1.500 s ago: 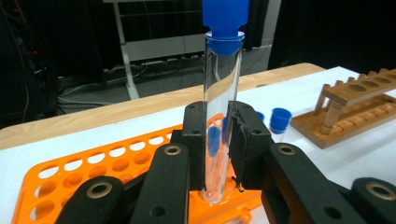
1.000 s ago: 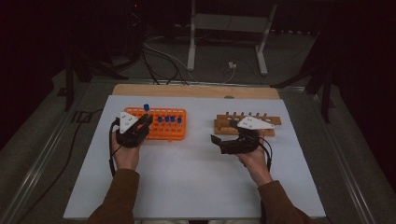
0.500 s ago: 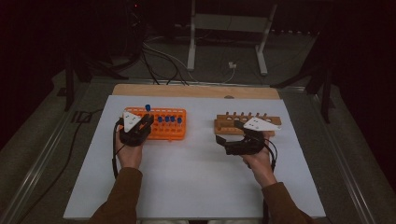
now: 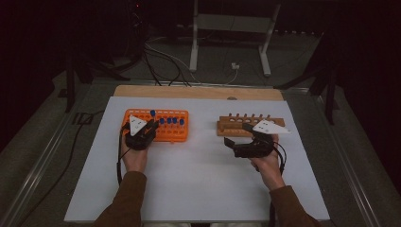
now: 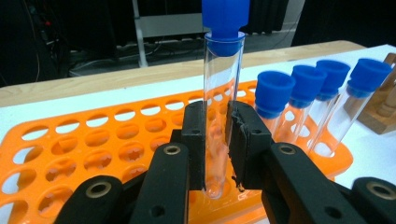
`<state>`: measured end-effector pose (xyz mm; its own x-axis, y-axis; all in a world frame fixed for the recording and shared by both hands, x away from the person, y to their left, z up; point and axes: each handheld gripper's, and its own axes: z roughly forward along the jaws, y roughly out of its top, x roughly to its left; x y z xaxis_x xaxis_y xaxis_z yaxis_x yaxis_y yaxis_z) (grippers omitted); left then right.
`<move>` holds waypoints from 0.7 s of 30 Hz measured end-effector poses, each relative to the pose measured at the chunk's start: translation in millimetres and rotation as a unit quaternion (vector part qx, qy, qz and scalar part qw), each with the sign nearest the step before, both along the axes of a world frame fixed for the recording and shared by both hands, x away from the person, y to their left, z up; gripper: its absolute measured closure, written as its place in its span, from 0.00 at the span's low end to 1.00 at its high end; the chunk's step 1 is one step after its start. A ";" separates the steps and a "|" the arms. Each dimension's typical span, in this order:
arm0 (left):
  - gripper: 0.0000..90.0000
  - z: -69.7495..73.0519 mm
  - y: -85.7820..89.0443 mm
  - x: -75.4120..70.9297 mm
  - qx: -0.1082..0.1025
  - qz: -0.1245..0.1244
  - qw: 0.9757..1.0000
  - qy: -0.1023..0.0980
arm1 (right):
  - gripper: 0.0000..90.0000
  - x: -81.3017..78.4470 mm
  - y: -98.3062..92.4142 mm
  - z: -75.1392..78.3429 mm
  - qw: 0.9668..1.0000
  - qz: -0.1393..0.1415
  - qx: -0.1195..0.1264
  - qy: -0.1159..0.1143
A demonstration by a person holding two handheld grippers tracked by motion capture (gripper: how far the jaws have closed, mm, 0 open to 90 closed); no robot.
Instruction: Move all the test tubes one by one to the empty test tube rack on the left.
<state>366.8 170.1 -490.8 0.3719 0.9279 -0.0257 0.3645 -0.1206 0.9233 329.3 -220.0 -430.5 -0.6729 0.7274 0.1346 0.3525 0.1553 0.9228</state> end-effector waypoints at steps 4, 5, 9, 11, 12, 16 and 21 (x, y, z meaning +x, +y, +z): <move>0.87 -6.4 0.4 -0.1 0.009 -0.002 1.000 0.011 | 0.03 -1.6 -2.2 -2.0 1.000 -0.001 0.001 0.000; 0.87 -8.0 0.0 -0.5 0.013 -0.003 1.000 0.013 | 0.03 -1.7 -2.6 -2.5 1.000 -0.001 0.001 0.000; 0.87 -13.5 -1.8 -1.6 0.030 -0.005 0.999 0.017 | 0.03 -2.2 -3.2 -4.4 1.000 0.000 0.003 0.002; 0.87 -13.9 -1.4 -1.6 0.030 -0.006 0.999 0.020 | 0.03 -2.4 -3.1 -5.1 1.000 0.000 0.002 0.002; 0.87 -14.1 -1.6 -1.7 0.034 -0.008 0.999 0.021 | 0.03 -2.5 -3.0 -5.5 1.000 0.000 0.003 0.003; 0.87 -17.6 -5.0 -2.6 0.053 -0.011 0.998 0.025 | 0.03 -3.1 -3.1 -7.1 1.000 0.000 0.003 0.004; 0.87 -18.1 -3.0 -2.0 0.037 -0.007 0.999 0.032 | 0.03 -4.1 -4.0 -8.1 1.000 0.000 0.001 0.004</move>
